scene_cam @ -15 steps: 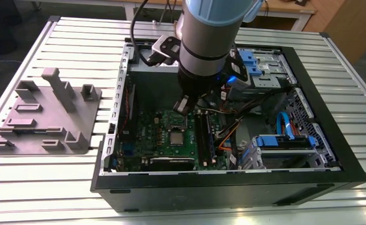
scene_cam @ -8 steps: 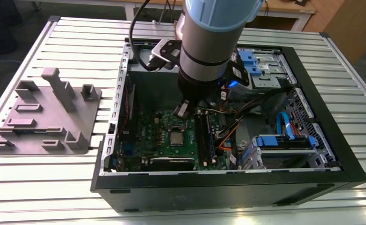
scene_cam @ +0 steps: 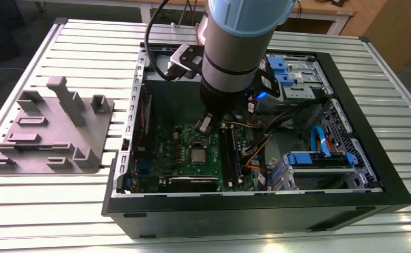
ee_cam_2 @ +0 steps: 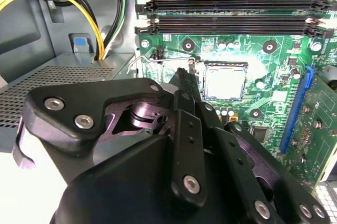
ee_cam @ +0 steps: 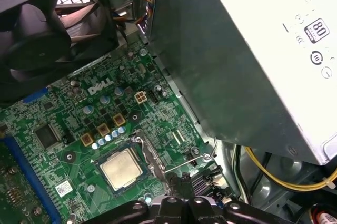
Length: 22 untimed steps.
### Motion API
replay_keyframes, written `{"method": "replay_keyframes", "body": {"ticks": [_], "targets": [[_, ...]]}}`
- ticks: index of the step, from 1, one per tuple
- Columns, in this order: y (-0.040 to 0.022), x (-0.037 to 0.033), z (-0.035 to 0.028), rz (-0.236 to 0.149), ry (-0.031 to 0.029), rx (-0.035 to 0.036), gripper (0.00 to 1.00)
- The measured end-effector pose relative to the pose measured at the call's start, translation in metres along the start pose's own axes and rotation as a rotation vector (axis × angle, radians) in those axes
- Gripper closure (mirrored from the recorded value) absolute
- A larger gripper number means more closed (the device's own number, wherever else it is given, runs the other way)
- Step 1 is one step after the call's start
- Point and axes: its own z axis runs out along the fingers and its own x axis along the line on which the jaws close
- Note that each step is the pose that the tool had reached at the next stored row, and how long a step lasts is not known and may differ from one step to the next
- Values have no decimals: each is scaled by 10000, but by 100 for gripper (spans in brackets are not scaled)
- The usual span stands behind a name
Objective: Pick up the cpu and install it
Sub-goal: 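Close the cpu cover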
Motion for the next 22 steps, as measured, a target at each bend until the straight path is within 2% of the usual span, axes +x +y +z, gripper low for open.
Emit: {"method": "replay_keyframes", "body": {"ticks": [22], "targets": [[-28,44,-2,0,11,7,90]]}}
